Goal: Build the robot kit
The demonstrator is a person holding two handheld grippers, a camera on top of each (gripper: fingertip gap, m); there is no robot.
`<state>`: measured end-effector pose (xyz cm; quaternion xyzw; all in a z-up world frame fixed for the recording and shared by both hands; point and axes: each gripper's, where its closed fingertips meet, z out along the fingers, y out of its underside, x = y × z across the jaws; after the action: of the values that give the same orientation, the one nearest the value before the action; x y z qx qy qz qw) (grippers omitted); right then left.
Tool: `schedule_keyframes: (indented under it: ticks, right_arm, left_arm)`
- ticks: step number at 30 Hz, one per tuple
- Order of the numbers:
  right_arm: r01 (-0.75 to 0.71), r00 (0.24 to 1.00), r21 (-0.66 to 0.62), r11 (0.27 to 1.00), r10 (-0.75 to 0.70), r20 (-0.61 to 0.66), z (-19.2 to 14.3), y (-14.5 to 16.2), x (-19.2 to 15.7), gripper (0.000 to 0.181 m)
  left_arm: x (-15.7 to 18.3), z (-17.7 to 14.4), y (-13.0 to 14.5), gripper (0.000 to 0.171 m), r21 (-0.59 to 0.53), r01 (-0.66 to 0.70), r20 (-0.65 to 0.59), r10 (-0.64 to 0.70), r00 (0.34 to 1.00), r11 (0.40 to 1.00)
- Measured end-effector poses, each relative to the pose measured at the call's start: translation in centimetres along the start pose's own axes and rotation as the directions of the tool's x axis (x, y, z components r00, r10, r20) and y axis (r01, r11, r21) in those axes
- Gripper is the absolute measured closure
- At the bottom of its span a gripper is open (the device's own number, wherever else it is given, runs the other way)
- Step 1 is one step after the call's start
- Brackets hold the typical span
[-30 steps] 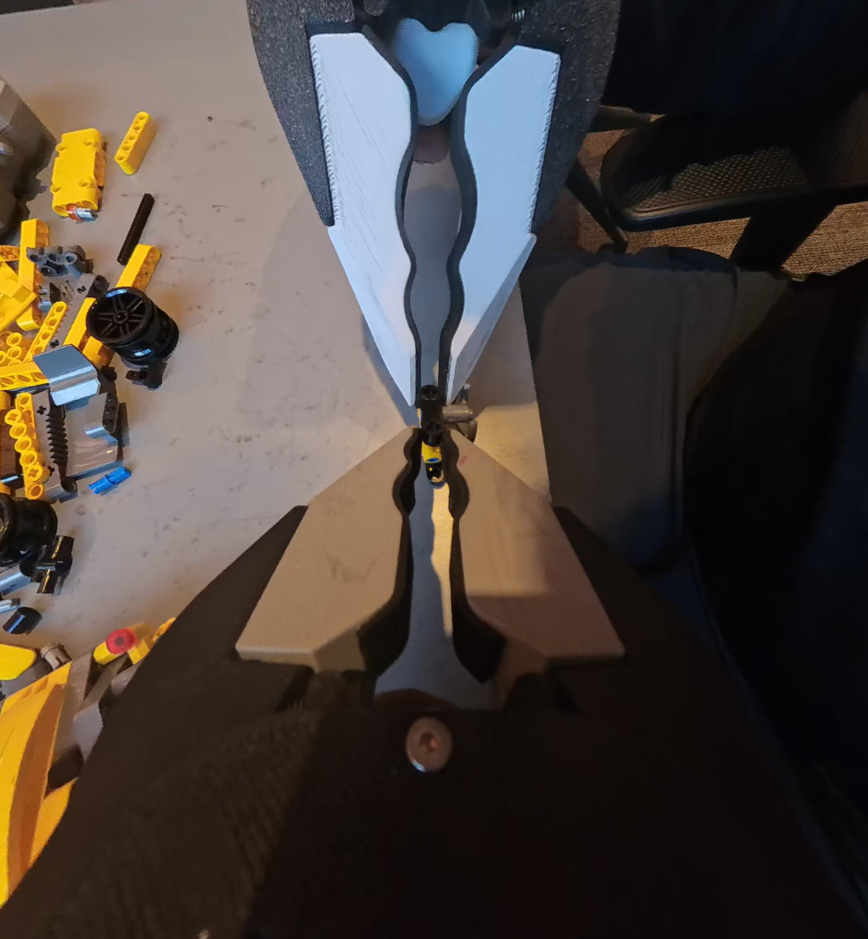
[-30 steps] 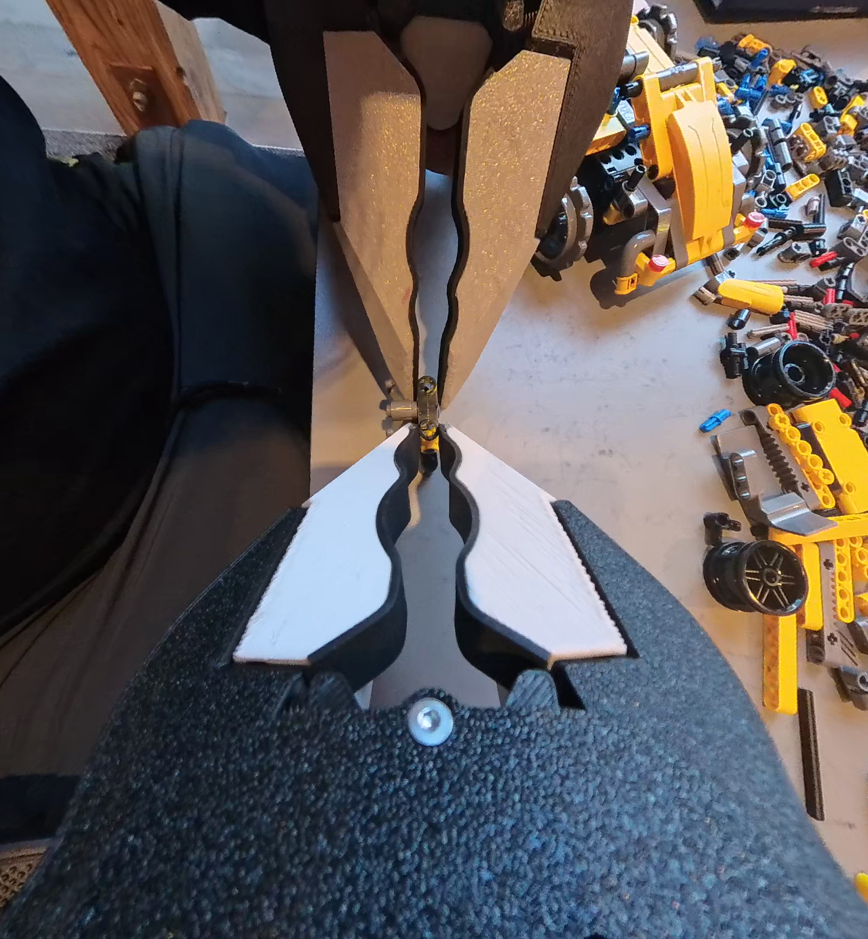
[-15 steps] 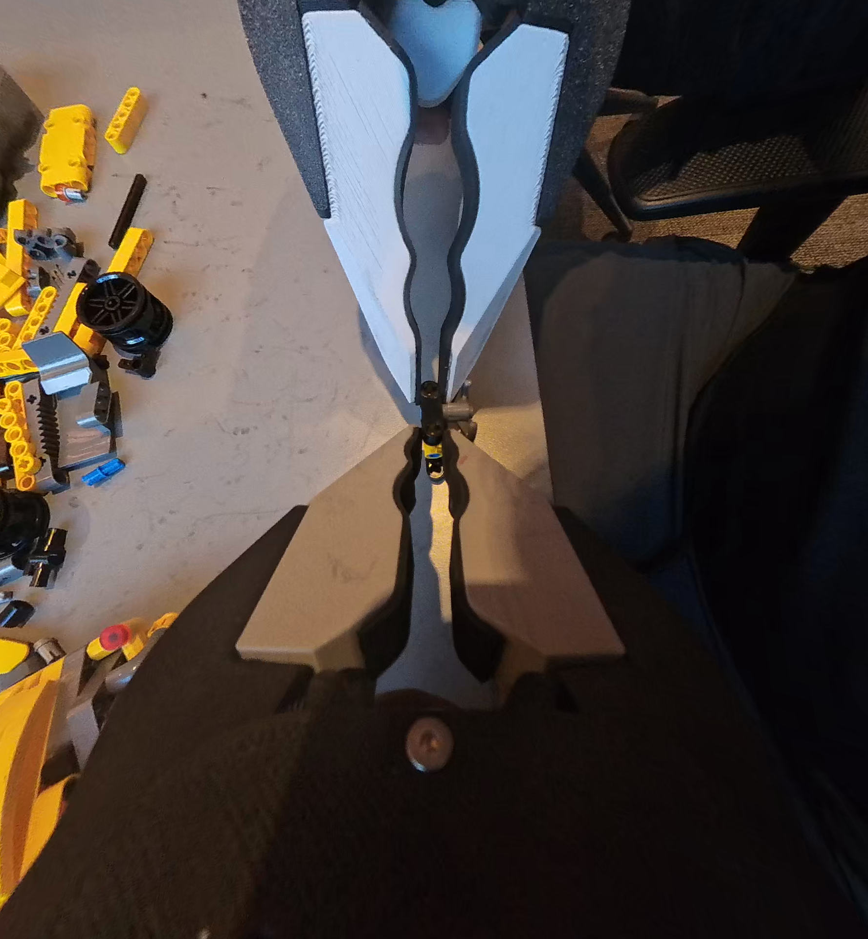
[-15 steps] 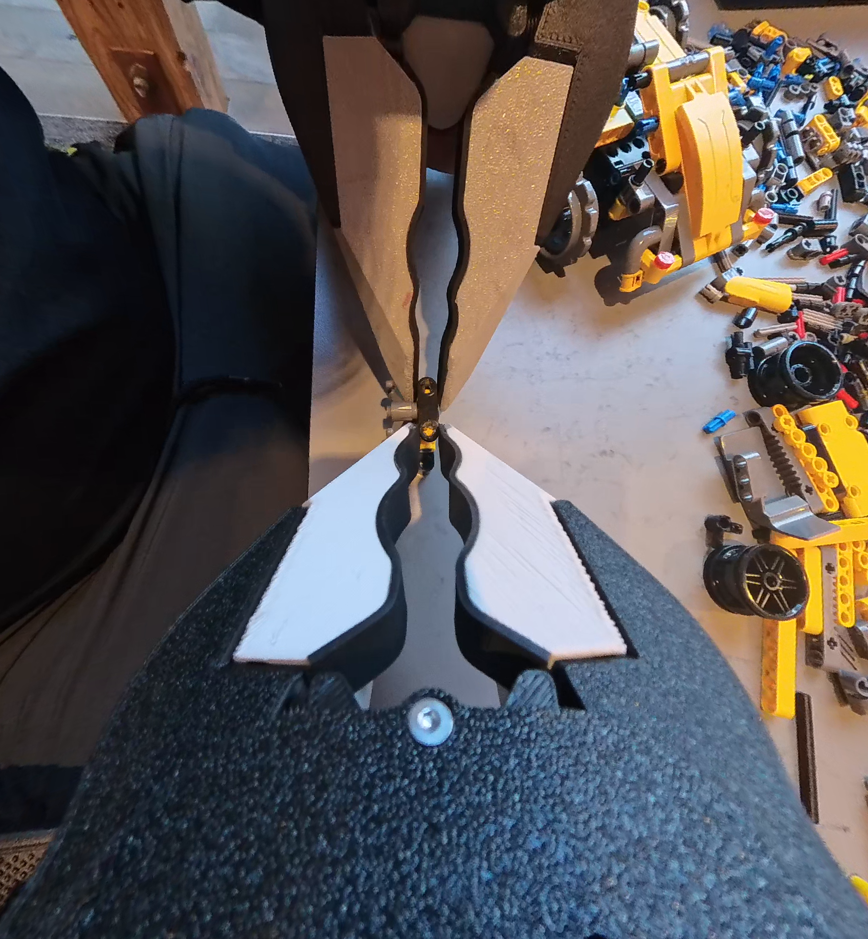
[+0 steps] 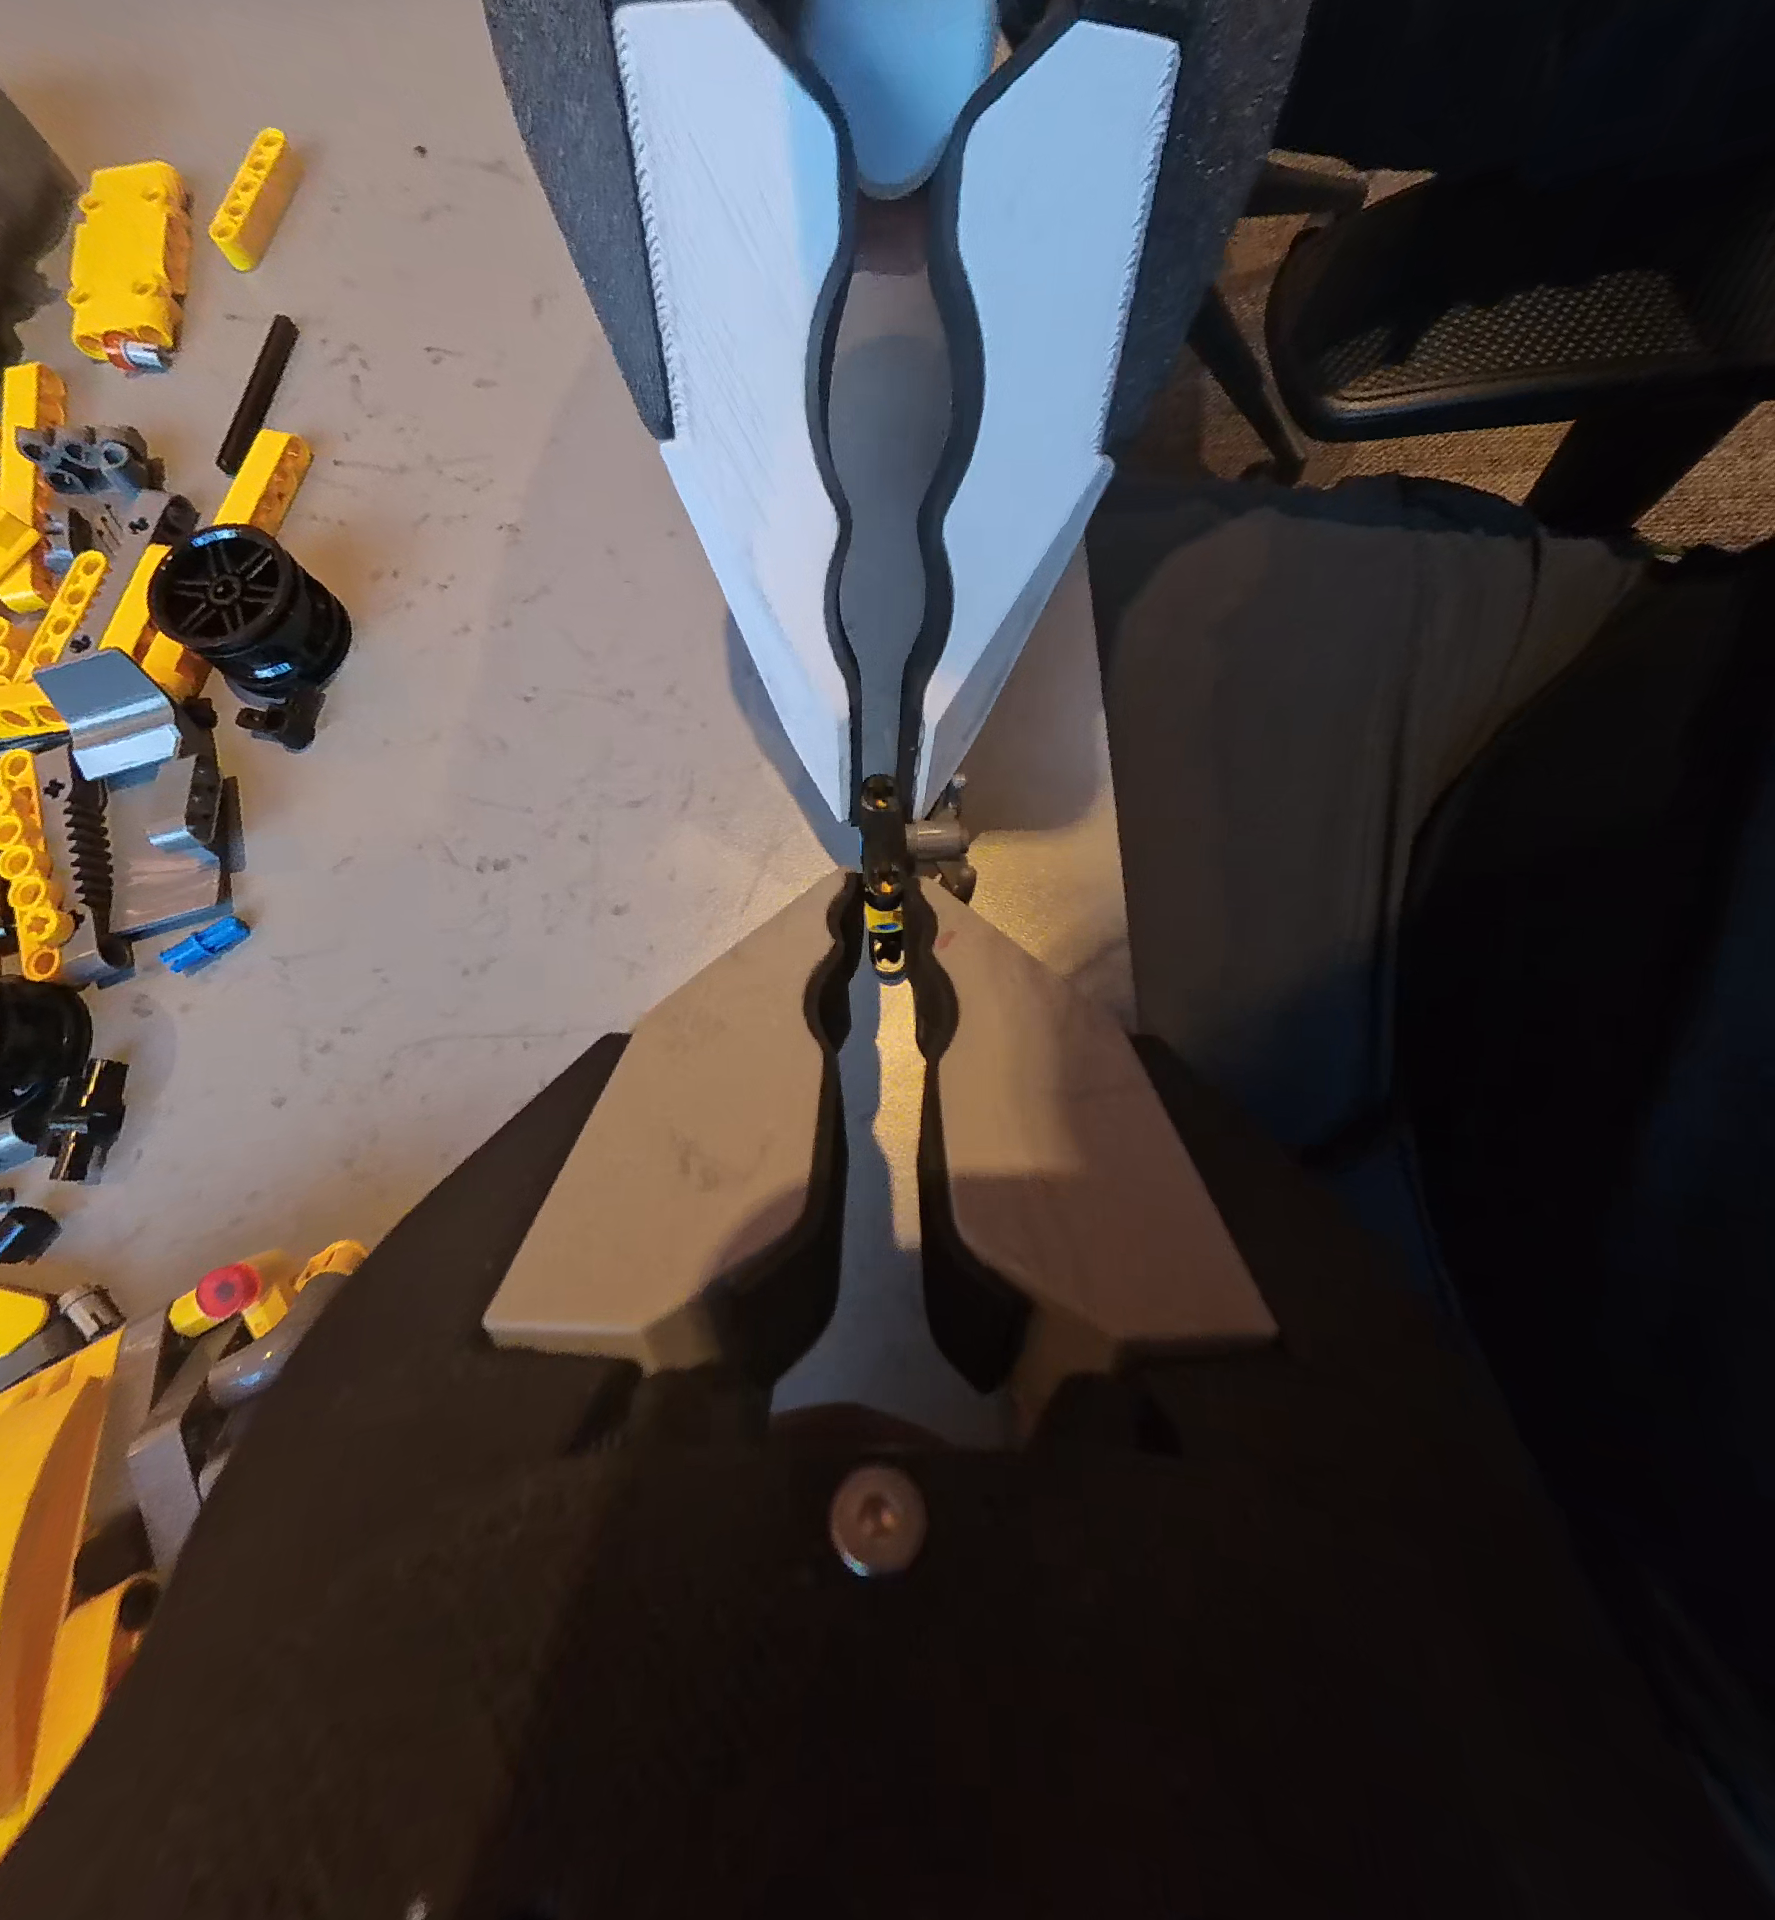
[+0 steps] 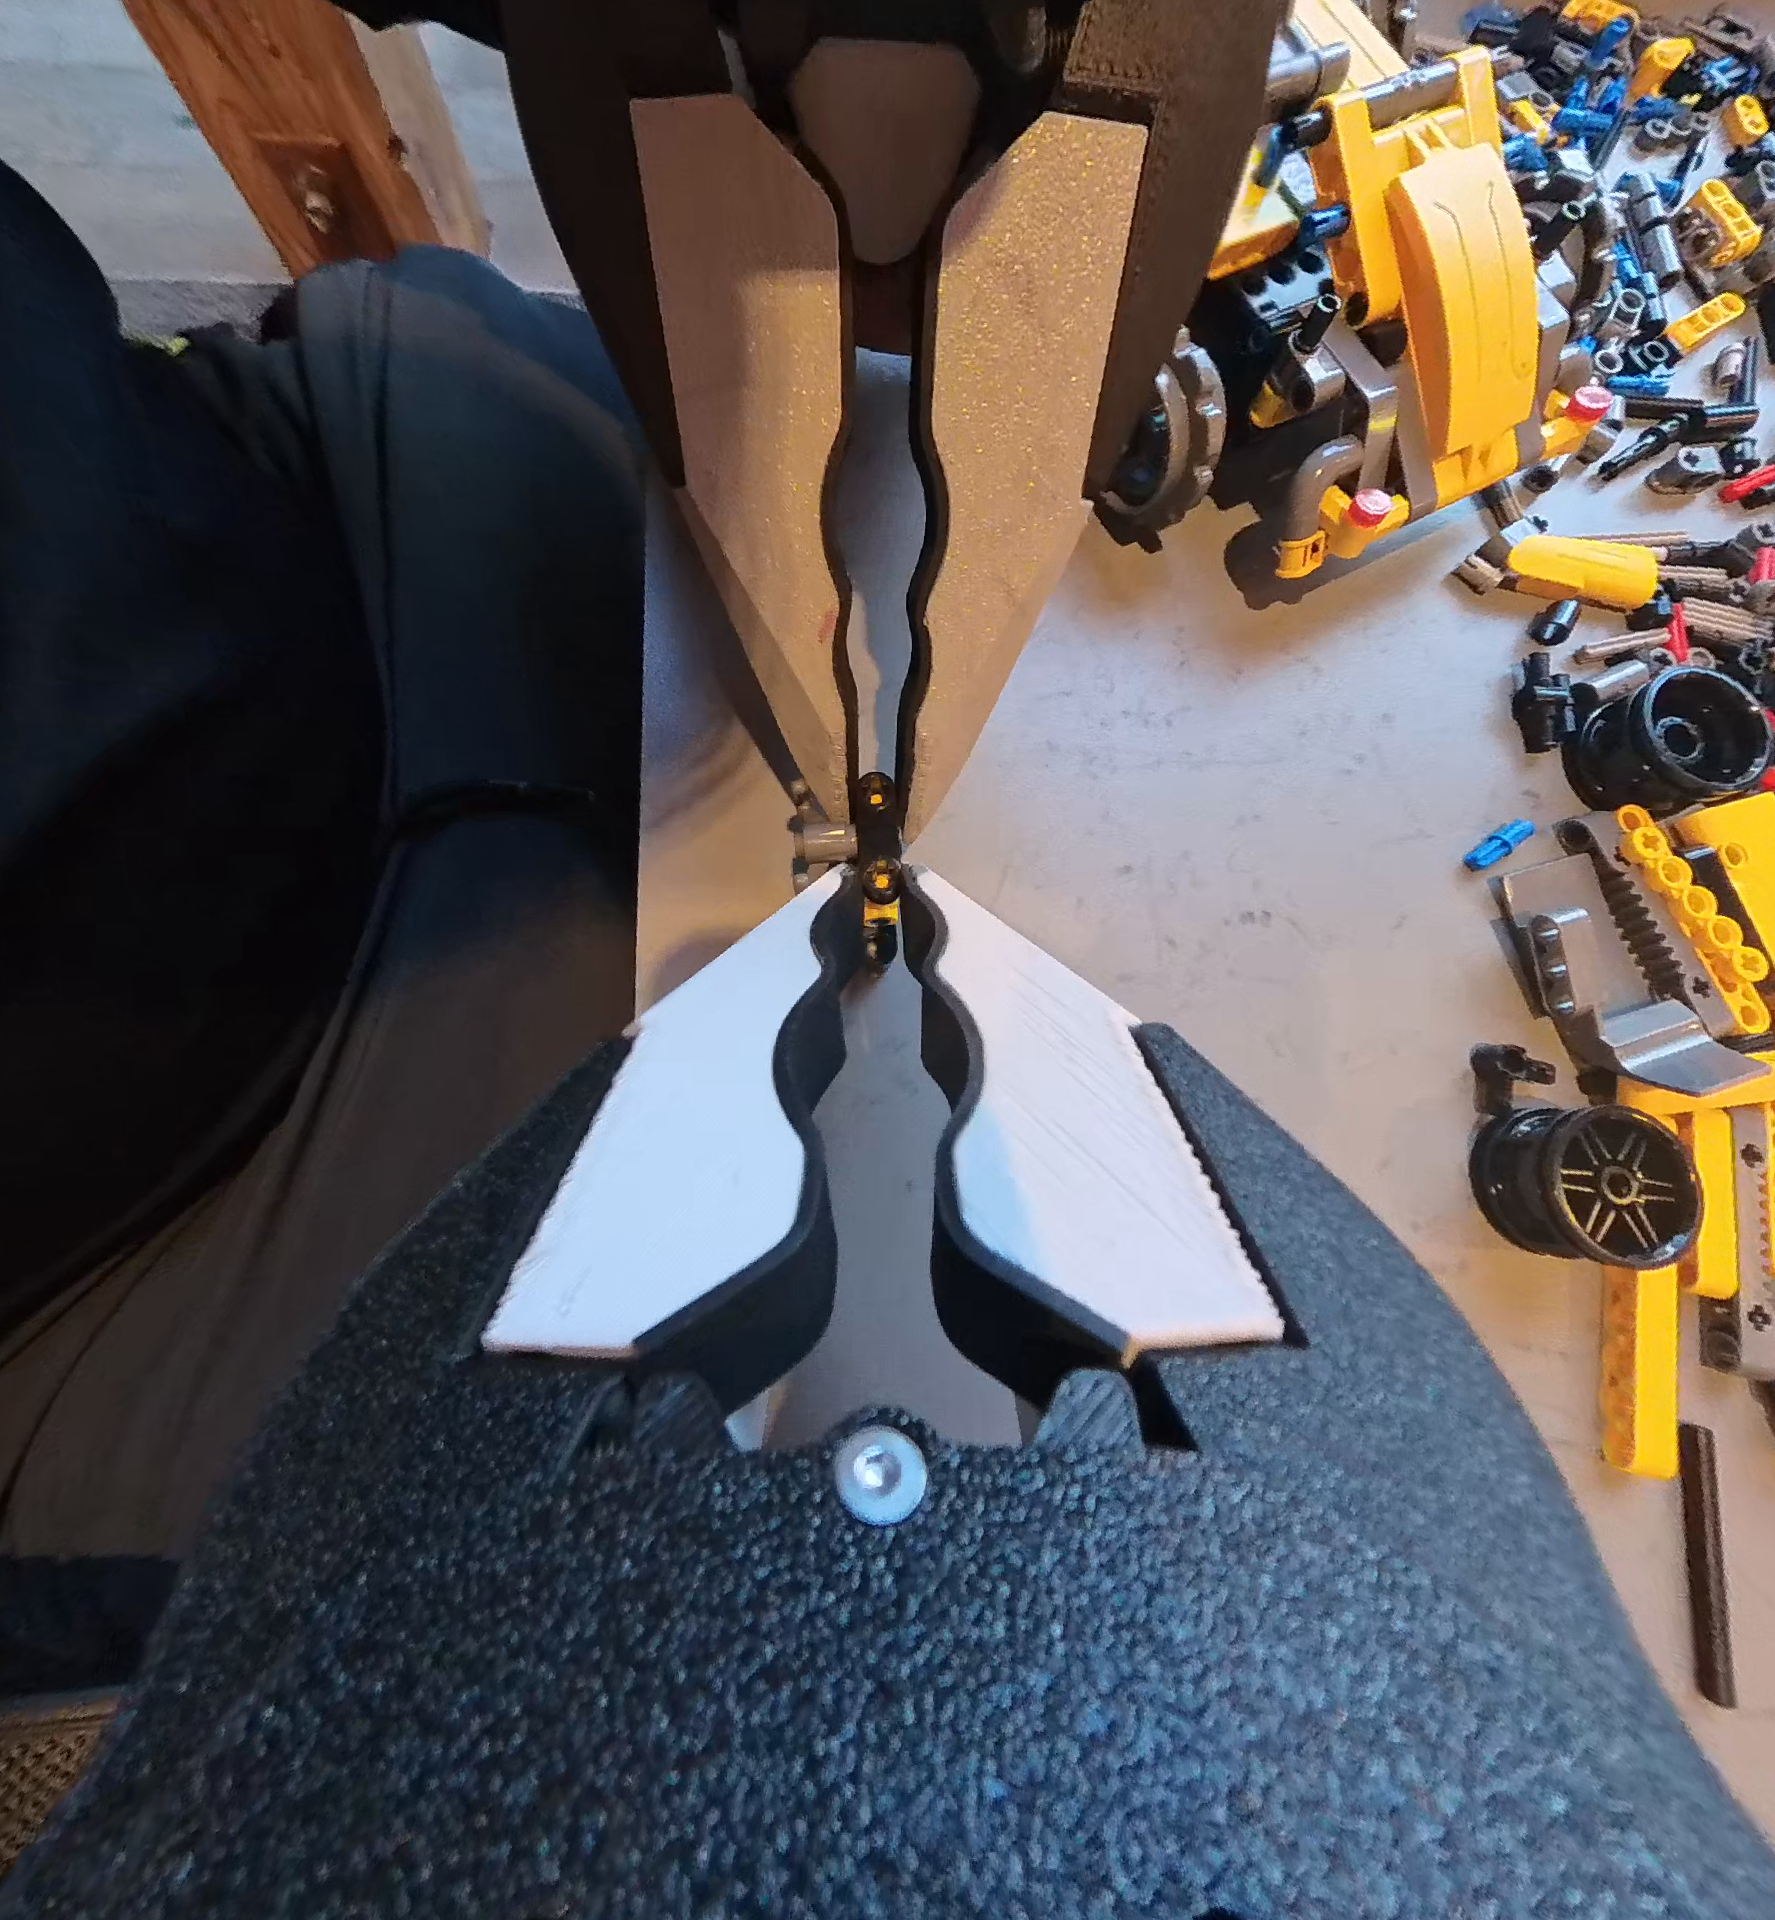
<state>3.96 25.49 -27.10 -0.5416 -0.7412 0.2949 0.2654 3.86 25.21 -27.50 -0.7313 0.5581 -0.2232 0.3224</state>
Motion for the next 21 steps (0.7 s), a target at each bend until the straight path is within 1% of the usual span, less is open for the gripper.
schedule_keyframes:
  ticks: [7, 11, 14, 18, 21]
  right_arm:
    - [-0.012, 0.999, 0.024, 1.000, 0.011, 0.031, 0.05, 0.14, -0.10, 0.175]
    - [-0.021, 0.999, 0.025, 0.999, 0.020, 0.043, 0.09, 0.20, -0.13, 0.175]
    - [-0.045, 0.998, 0.037, 0.998, 0.044, 0.050, 0.11, 0.20, -0.16, 0.175]
    - [-0.033, 0.999, -0.039, 0.999, 0.035, 0.037, 0.13, 0.24, -0.15, 0.175]
    - [-0.048, 0.997, -0.097, 0.994, 0.054, 0.054, 0.12, 0.29, -0.19, 0.175]
  left_arm:
    - [0.03, 0.03, -0.02, 0.168, 0.001, 0.017, -0.011, -0.017, 1.000, 1.000]
    - [0.06, 0.06, -0.06, 0.168, 0.026, 0.054, -0.039, -0.053, 0.998, 0.998]
    - [0.06, 0.08, -0.03, 0.168, 0.025, 0.048, -0.027, -0.047, 0.999, 0.999]
    - [0.04, 0.12, 0.06, 0.168, 0.025, 0.049, -0.039, -0.048, 0.998, 0.999]
    - [0.06, 0.13, 0.09, 0.168, 0.025, 0.057, -0.046, -0.056, 0.997, 0.998]
